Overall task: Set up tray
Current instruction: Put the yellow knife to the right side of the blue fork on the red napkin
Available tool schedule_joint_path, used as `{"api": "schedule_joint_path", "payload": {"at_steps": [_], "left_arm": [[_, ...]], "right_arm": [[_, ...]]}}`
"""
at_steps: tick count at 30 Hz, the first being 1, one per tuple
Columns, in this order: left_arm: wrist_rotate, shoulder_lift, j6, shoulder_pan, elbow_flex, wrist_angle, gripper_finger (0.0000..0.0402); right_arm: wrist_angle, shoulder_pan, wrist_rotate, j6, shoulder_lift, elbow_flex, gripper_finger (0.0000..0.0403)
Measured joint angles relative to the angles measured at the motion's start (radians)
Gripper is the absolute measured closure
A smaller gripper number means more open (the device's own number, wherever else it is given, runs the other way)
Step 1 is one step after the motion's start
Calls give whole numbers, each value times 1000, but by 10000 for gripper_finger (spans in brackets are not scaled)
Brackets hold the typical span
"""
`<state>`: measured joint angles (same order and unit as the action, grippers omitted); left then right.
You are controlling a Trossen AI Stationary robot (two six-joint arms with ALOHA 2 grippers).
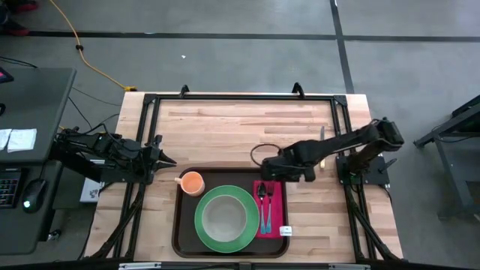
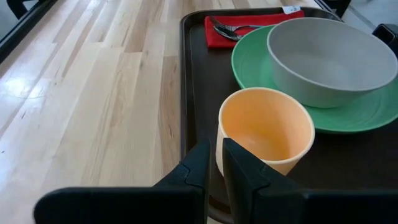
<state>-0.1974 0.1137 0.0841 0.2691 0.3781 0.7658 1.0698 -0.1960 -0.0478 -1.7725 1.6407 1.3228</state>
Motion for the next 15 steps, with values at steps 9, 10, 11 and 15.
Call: {"api": "schedule_joint_path", "payload": {"at_steps": [9, 10, 11, 15], "left_arm": [[0, 0, 0, 0, 0, 0, 328], [0, 0, 0, 0, 0, 0, 328], [0, 0, 0, 0, 0, 0, 328], [-1, 0, 3, 0, 0, 0, 328]], "right_arm": [[155, 6, 139, 27, -110, 0, 308], [174, 9, 151, 31, -119, 0, 308], [192, 13, 160, 41, -128, 0, 308], [244, 34, 185, 72, -159, 0, 308]]}}
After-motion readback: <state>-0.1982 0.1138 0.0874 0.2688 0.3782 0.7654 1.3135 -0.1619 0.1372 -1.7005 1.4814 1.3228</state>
